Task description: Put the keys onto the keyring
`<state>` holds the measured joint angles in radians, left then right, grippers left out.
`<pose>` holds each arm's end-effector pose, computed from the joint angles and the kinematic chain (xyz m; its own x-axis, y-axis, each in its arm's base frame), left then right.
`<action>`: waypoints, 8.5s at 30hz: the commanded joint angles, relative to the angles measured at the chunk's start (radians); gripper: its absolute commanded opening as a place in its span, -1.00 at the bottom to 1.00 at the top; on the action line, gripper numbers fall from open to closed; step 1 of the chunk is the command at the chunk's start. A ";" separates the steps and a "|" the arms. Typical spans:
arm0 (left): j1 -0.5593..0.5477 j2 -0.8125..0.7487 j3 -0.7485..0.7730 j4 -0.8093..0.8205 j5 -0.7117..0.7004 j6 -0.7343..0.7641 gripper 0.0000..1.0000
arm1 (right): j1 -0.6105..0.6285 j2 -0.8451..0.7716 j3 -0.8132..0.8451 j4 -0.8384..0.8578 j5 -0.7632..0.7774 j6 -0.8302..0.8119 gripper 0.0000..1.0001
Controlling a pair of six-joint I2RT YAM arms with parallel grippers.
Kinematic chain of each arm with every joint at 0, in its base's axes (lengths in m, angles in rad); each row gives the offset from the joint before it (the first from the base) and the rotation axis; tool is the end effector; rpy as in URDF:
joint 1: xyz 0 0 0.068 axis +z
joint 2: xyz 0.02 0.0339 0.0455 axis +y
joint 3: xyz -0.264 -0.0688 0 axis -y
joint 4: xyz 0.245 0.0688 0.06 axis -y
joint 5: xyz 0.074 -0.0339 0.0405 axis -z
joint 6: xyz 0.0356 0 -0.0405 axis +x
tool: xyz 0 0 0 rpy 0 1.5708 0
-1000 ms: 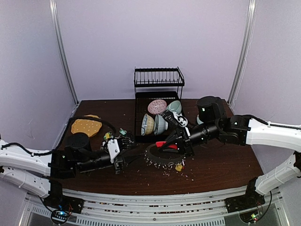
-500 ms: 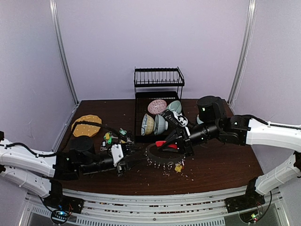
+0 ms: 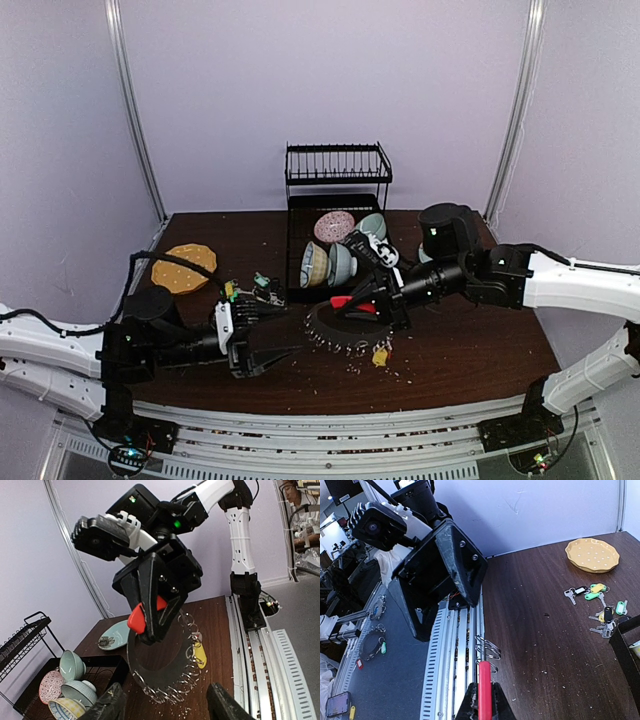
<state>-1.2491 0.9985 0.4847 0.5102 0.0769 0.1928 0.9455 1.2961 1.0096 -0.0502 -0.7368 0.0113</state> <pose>0.0699 -0.2185 0.2669 0.1848 0.0498 -0.9815 0.9524 0.2372 0.1913 0.1533 0.2533 0.3228 -0.2043 -0.2688 -0.9413 -0.9695 -0.0777 0.2326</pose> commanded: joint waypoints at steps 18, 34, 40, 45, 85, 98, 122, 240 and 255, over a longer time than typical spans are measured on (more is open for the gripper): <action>-0.002 0.091 0.123 -0.005 -0.209 -0.137 -0.28 | -0.002 -0.038 -0.012 0.039 0.083 0.021 -1.00; -0.003 0.124 0.168 -0.126 -0.265 -0.109 -0.52 | -0.001 -0.035 -0.013 0.046 0.073 0.021 -1.00; -0.003 0.138 0.194 -0.173 -0.246 -0.036 -0.51 | -0.001 -0.032 -0.011 0.037 0.062 0.016 -1.00; -0.003 0.098 0.116 -0.124 -0.223 0.048 -0.50 | -0.003 -0.041 -0.013 0.035 0.057 0.009 -1.00; -0.012 0.154 0.083 0.050 -0.222 0.081 -0.34 | -0.002 -0.040 0.006 0.023 -0.006 -0.003 -1.00; -0.022 0.178 0.091 0.110 -0.206 0.061 -0.42 | -0.001 -0.037 -0.002 0.026 -0.006 -0.002 -1.00; -0.032 0.144 0.088 0.103 -0.284 0.083 -0.49 | -0.001 -0.036 -0.009 0.035 -0.021 0.003 -1.00; -0.077 0.177 0.123 0.074 -0.363 0.109 -0.44 | -0.002 -0.035 0.013 -0.023 0.003 -0.014 -1.00; -0.079 0.209 0.123 0.160 -0.419 0.155 -0.60 | -0.002 -0.026 0.021 -0.046 -0.062 -0.032 -1.00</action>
<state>-1.3224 1.1988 0.5835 0.5335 -0.3214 0.3260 0.9417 1.2697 1.0096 -0.0807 -0.7311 -0.0021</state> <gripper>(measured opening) 0.182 0.048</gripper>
